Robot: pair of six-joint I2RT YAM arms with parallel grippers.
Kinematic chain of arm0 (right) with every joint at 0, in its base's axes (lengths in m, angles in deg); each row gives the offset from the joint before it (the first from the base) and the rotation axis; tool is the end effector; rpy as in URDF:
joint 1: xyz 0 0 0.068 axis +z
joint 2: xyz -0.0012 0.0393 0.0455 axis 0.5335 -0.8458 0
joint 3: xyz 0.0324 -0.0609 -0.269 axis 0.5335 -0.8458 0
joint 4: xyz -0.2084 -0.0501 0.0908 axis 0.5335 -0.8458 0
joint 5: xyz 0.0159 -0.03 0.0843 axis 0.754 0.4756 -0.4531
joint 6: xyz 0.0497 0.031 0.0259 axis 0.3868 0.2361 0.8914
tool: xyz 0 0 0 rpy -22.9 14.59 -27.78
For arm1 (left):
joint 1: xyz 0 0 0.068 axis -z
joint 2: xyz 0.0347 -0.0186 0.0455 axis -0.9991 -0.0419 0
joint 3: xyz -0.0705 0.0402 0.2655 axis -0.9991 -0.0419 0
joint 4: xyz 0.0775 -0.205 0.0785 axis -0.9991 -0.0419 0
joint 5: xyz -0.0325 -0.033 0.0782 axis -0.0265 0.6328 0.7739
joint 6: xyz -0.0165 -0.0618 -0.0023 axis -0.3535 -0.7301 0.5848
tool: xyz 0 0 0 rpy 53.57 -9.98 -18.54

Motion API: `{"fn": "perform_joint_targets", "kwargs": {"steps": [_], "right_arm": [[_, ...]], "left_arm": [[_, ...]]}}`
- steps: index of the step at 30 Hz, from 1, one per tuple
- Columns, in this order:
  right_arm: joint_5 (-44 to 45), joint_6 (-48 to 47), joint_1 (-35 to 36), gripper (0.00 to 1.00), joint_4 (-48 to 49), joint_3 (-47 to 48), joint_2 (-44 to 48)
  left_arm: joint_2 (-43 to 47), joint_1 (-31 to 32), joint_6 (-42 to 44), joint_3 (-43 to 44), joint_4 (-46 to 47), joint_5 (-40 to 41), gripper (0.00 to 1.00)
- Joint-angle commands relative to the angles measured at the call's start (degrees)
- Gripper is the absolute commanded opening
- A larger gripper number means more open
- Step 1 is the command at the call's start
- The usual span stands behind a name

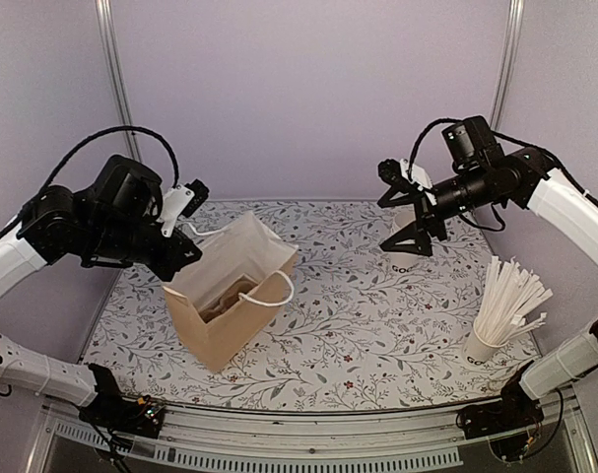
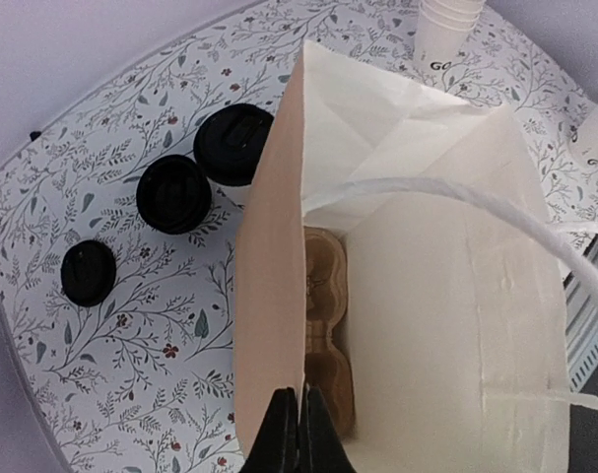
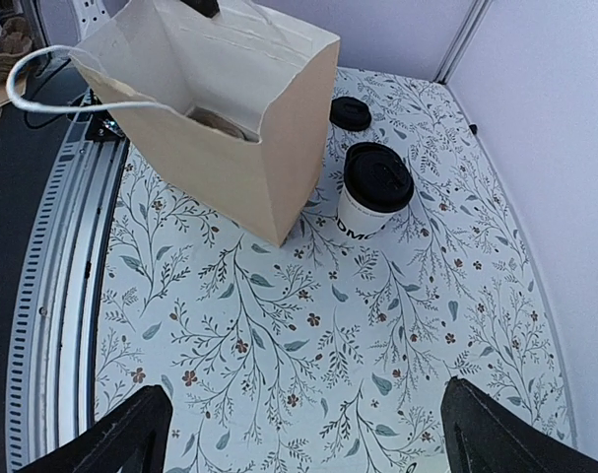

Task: Pack the takeout coffee

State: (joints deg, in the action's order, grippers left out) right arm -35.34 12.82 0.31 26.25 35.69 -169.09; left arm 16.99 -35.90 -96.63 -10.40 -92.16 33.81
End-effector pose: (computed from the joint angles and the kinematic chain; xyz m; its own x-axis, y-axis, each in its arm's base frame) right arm 0.2053 0.1649 0.3839 0.1278 -0.5955 -0.7931 -0.9738 0.0761 -0.2141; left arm 0.1215 -0.1381 0.3681 -0.5781 0.4103 -0.7053 0.5808 0.8140 -0.0025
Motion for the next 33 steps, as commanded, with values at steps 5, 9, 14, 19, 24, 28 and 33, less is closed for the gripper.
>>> {"fn": "perform_joint_targets", "kwargs": {"steps": [5,9,14,19,24,28,33], "right_arm": [[-1.9,4.6,0.1,0.99,2.2,4.7,-4.7],[-0.4,7.5,2.6,0.99,3.0,8.3,-7.9],[2.7,8.3,5.4,0.99,2.6,10.8,-11.5],[3.1,8.1,5.9,0.99,2.6,10.1,-11.6],[4.0,7.6,5.9,0.99,2.7,8.8,-9.1],[6.1,7.1,5.9,0.99,3.6,6.8,-7.1],[7.6,6.8,5.9,0.99,4.5,4.1,-5.1]], "left_arm": [[7.7,-10.6,-5.4,-5.4,-3.4,-9.2,0.0],[9.0,-14.5,-7.2,-7.8,-3.5,-9.6,0.0],[9.4,-18.0,-8.7,-9.0,-4.2,-10.0,0.01],[9.8,-18.3,-7.2,-4.0,-6.2,-7.9,0.66],[7.1,-18.3,-5.1,9.6,-8.3,-5.4,0.79],[1.6,-18.2,-3.7,18.5,-5.6,-8.4,0.8],[-8.3,-17.2,-0.9,26.0,-1.0,-11.9,0.8]]}}
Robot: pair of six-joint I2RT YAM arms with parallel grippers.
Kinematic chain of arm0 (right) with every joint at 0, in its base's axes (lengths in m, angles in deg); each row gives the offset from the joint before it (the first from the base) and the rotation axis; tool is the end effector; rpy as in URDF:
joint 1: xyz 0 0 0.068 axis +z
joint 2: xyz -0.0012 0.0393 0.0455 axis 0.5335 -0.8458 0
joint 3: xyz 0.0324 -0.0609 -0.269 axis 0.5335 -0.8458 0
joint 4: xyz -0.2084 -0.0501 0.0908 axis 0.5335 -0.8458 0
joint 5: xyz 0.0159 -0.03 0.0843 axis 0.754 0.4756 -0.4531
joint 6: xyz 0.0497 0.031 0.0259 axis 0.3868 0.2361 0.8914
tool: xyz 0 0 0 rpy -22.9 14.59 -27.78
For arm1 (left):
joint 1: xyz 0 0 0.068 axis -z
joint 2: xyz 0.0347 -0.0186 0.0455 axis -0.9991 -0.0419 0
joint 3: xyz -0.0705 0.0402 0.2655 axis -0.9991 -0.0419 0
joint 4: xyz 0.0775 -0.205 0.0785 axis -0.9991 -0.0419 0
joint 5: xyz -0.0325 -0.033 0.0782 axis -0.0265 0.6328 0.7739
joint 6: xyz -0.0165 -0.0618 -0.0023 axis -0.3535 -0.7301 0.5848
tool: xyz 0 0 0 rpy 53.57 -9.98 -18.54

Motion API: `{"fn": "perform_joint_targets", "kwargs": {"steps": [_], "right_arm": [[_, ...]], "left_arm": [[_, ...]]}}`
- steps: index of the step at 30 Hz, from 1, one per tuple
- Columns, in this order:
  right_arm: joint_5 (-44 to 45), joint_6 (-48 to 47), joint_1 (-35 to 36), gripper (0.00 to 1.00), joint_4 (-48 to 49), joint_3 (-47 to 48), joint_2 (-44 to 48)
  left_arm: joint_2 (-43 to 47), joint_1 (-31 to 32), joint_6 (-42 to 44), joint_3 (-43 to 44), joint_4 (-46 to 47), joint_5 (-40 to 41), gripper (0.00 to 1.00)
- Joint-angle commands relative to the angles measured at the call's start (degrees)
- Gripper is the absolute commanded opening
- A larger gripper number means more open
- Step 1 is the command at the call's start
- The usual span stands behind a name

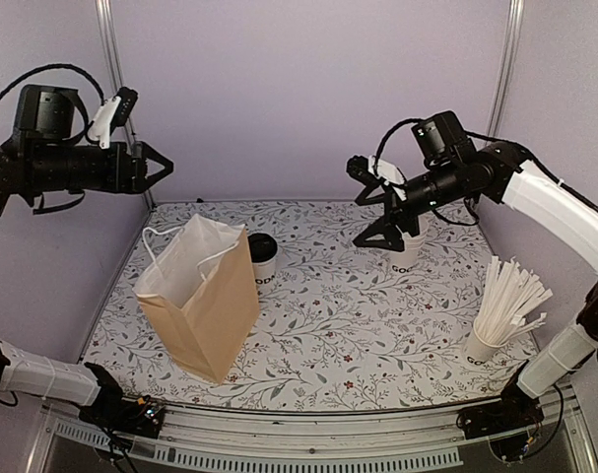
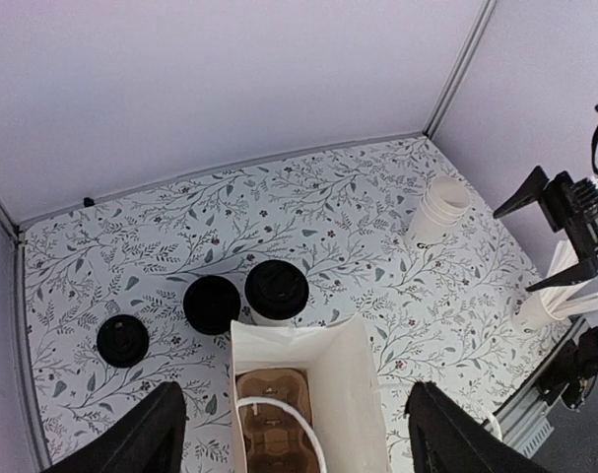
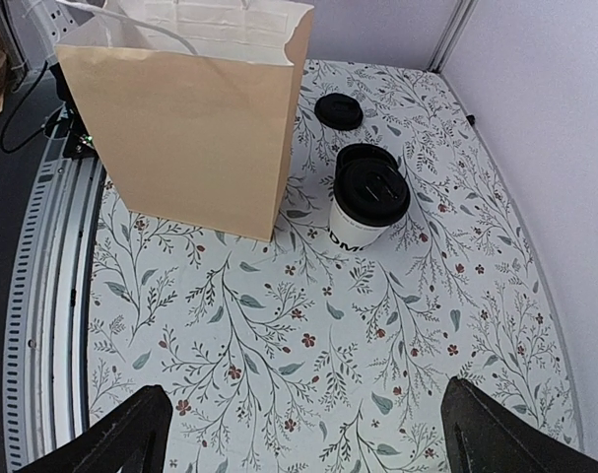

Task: Pack the takeout coffee

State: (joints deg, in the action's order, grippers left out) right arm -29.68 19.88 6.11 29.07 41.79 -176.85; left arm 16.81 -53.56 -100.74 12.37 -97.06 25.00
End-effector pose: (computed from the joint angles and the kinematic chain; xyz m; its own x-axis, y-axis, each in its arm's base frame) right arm 0.2232 0.2077 0.3816 0.0696 -0.6154 -0.7851 -0.9779 0.1134 -0.1756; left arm 0.1287 -0.0843 0.4661 -0.5257 0.0261 -0.8503 0.4001 0.8897 -0.2201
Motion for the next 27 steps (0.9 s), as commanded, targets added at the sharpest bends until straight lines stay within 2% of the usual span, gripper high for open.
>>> {"fn": "perform_joint_targets", "kwargs": {"steps": [1,10,14,18,27], "right_arm": [[2.1,-0.3,0.1,0.99,1.9,-2.5,2.9],[3.0,-0.4,0.1,0.99,3.8,-7.2,7.4],[2.0,-0.4,0.1,0.99,4.3,-8.7,8.3],[1.3,-0.3,0.1,0.99,4.8,-10.2,8.7],[-0.7,-0.3,0.0,0.99,5.2,-11.9,10.0]], "left_arm": [[-10.5,0.6,3.7,4.5,4.3,-2.7,0.8],[-33.2,0.5,6.0,16.3,0.5,2.4,0.88],[-40.1,-0.9,6.1,20.1,1.2,0.0,0.92],[-45.5,-1.2,4.9,22.3,1.3,-4.7,0.99],[-54.2,-1.1,4.9,23.6,-0.7,-2.6,0.99]]}}
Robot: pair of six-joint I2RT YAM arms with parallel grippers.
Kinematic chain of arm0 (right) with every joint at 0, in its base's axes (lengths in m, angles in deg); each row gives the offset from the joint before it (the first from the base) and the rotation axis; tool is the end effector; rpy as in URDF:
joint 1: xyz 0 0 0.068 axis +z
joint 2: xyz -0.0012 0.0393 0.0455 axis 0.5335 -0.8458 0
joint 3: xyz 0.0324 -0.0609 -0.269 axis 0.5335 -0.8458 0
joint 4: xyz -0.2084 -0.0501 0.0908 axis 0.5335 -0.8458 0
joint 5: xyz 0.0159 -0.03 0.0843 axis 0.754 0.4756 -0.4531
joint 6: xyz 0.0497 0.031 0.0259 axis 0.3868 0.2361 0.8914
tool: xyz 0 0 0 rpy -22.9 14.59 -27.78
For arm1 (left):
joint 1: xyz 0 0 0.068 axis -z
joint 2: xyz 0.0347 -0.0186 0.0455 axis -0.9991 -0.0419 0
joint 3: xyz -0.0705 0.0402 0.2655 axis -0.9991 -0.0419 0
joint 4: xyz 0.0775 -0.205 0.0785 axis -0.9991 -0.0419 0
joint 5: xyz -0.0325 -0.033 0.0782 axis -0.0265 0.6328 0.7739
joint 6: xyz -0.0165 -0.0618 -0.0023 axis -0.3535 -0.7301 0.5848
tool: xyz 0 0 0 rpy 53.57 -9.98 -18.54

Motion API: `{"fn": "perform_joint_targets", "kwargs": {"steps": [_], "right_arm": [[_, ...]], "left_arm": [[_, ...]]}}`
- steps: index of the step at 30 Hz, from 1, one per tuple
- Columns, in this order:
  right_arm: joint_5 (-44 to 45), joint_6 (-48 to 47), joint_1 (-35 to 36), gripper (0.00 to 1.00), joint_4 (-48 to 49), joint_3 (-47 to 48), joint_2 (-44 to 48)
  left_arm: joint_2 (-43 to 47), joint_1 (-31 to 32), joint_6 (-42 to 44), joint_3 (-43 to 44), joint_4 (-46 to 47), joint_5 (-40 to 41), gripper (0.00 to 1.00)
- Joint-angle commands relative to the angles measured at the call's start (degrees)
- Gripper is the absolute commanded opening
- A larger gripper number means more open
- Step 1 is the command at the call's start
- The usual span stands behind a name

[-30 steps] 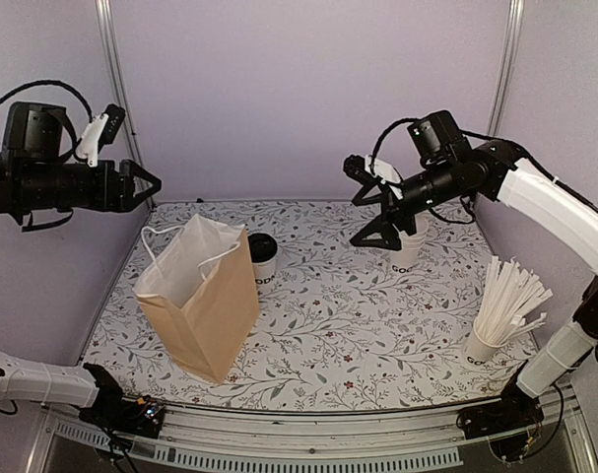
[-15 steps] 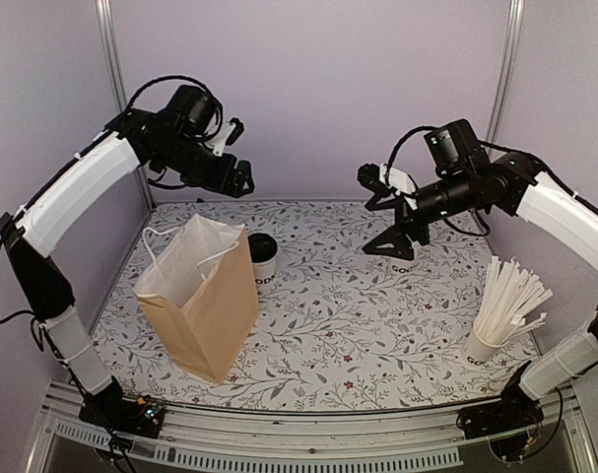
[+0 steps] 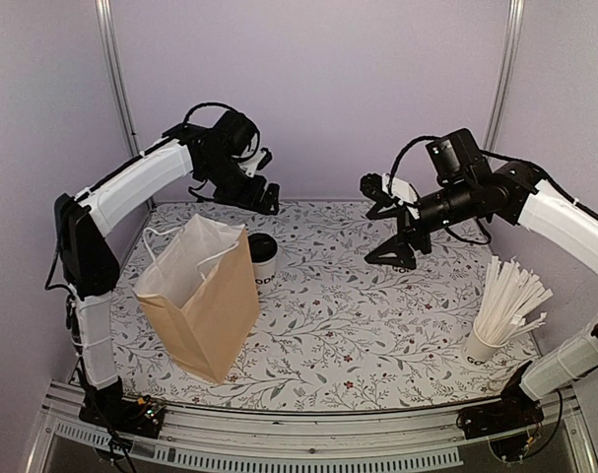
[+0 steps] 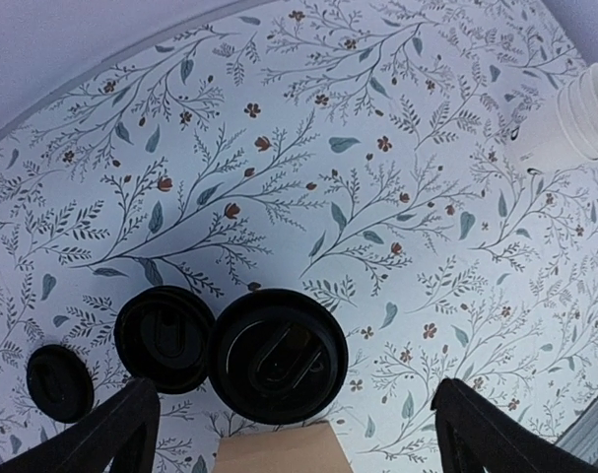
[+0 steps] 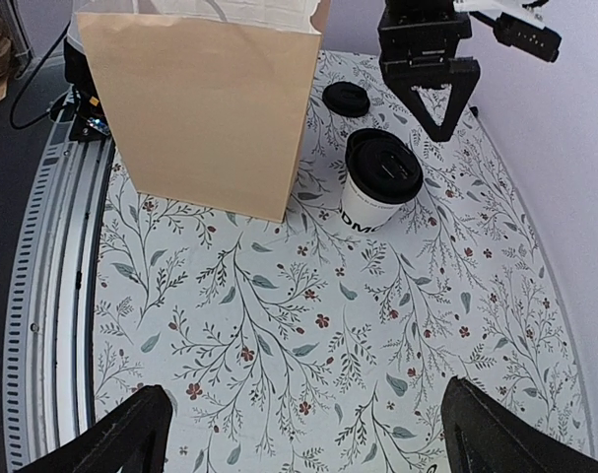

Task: Pack the takeout coffee

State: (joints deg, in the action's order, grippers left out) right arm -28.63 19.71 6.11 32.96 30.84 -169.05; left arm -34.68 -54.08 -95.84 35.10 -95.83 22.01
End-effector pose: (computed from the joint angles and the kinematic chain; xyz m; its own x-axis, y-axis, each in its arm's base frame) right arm 0.1994 0.1878 0.3671 0.0781 -0.6181 -0.7822 -0.9728 0.1245 -0.1955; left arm 0.3433 -0.2279 0.3338 -0.7852 0.2925 -0.5458 0.4153 0.9026 -0.1137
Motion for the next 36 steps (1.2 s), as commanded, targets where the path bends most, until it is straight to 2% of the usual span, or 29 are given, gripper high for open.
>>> {"fn": "perform_joint_targets", "kwargs": {"steps": [1,15,21,29,36], "right_arm": [[-1.9,-0.2,0.1,0.99,1.3,-1.2,2.3],[-2.1,-0.6,0.1,0.99,1.2,-2.0,2.7],[-2.2,-0.7,0.1,0.99,1.1,-1.8,2.6],[-2.0,-0.8,0.1,0.99,1.0,-2.1,2.9],[-1.8,-0.9,0.1,0.99,1.1,-2.3,3.0]], "left_arm": [[-3.4,-0.6,0.1,0.9,-1.9,0.4,0.99],[-7.7,0.5,2.0,-1.6,-2.3,0.4,0.96],[-8.0,0.9,2.4,-3.0,-3.6,4.6,0.93],[-9.4,1.1,2.4,-2.4,-2.9,1.0,0.86],[-10.4,1.3,2.8,-2.5,-3.1,1.0,0.85]]}}
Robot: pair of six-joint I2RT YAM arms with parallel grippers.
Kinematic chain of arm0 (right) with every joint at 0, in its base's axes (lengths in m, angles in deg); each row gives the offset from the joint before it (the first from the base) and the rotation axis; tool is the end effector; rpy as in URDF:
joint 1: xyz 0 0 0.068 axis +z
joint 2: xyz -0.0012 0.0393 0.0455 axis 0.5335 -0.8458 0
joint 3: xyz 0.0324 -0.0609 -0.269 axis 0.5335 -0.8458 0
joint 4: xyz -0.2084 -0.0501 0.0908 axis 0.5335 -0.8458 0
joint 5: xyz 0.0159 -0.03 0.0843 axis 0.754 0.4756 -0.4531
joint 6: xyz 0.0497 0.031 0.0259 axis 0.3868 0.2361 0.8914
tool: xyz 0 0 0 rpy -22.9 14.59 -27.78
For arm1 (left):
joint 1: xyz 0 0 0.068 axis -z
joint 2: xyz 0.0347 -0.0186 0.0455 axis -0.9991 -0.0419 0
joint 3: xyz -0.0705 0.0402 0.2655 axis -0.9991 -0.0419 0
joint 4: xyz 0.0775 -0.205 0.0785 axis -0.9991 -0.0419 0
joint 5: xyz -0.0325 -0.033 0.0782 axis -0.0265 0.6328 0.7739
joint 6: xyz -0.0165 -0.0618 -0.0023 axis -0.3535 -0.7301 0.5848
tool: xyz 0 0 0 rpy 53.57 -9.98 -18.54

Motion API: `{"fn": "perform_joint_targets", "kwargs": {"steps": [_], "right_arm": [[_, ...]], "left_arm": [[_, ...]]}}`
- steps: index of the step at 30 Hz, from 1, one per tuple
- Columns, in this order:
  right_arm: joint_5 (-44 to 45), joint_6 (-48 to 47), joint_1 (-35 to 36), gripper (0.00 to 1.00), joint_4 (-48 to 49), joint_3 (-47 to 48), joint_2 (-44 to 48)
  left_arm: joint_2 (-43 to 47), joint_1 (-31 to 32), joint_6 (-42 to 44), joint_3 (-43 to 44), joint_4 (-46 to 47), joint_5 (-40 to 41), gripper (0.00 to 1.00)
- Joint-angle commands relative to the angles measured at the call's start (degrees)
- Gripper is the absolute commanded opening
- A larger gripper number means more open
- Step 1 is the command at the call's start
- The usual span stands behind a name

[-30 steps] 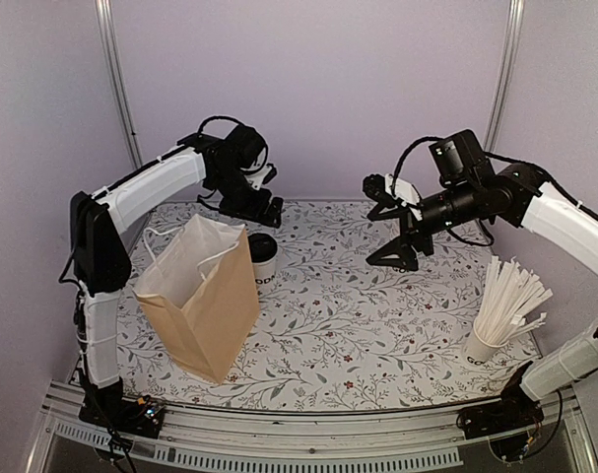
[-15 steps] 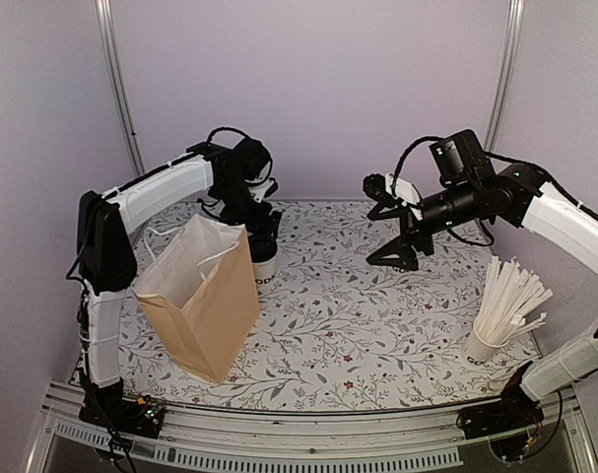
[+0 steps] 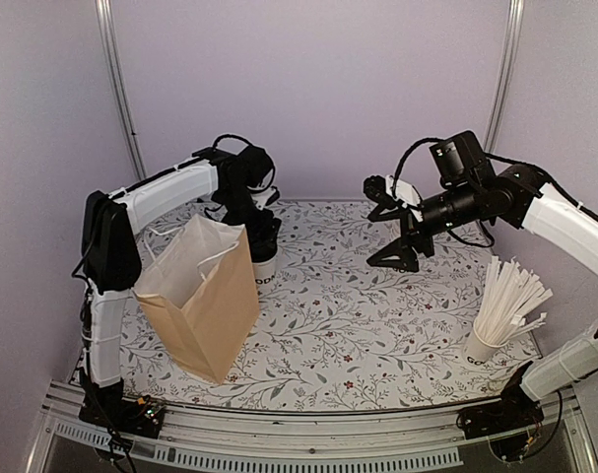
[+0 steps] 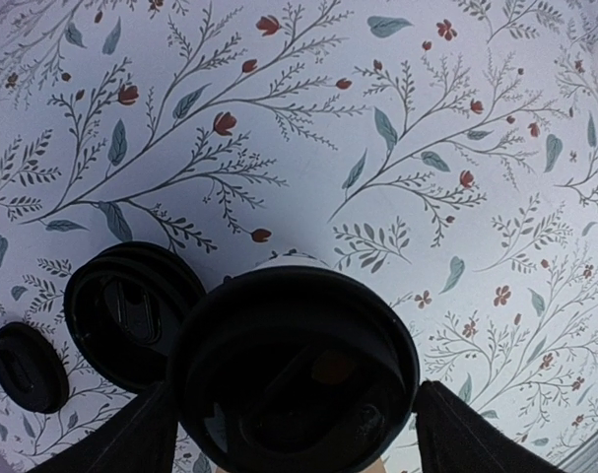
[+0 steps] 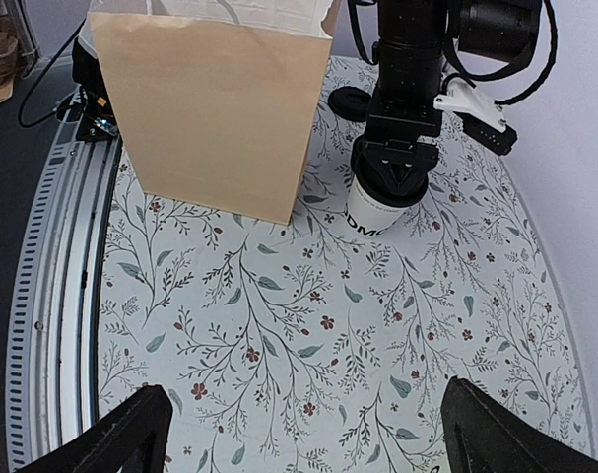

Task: Pack the takeout coffee

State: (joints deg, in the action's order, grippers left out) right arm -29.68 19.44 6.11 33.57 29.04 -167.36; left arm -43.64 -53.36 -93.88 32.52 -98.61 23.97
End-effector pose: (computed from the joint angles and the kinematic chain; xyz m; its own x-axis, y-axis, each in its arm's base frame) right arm 0.1932 0.1839 0.3663 0.0904 -0.6057 -0.7906 -0.9741 0.1112 -0.1967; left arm 0.3585 -0.2424 0.2559 -0.8562 0.3940 -0.3342 0.4273 0.9036 -0.0294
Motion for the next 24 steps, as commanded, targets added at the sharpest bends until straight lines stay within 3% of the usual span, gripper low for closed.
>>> {"fn": "perform_joint_targets", "kwargs": {"steps": [1,11,24], "right_arm": [[-0.7,-0.6,0.1,0.99,0.5,-0.5,1.3],[-0.1,-0.8,0.1,0.99,0.7,-0.9,1.4],[2.4,0.0,-2.6,0.99,1.1,-0.4,3.3]], "left_arm": [[-1.5,0.6,0.8,0.1,-0.4,-0.6,0.84],[-1.2,1.3,1.1,1.4,-0.5,-2.0,0.63],[4.0,8.0,1.1,5.6,0.2,-2.3,0.62]]}}
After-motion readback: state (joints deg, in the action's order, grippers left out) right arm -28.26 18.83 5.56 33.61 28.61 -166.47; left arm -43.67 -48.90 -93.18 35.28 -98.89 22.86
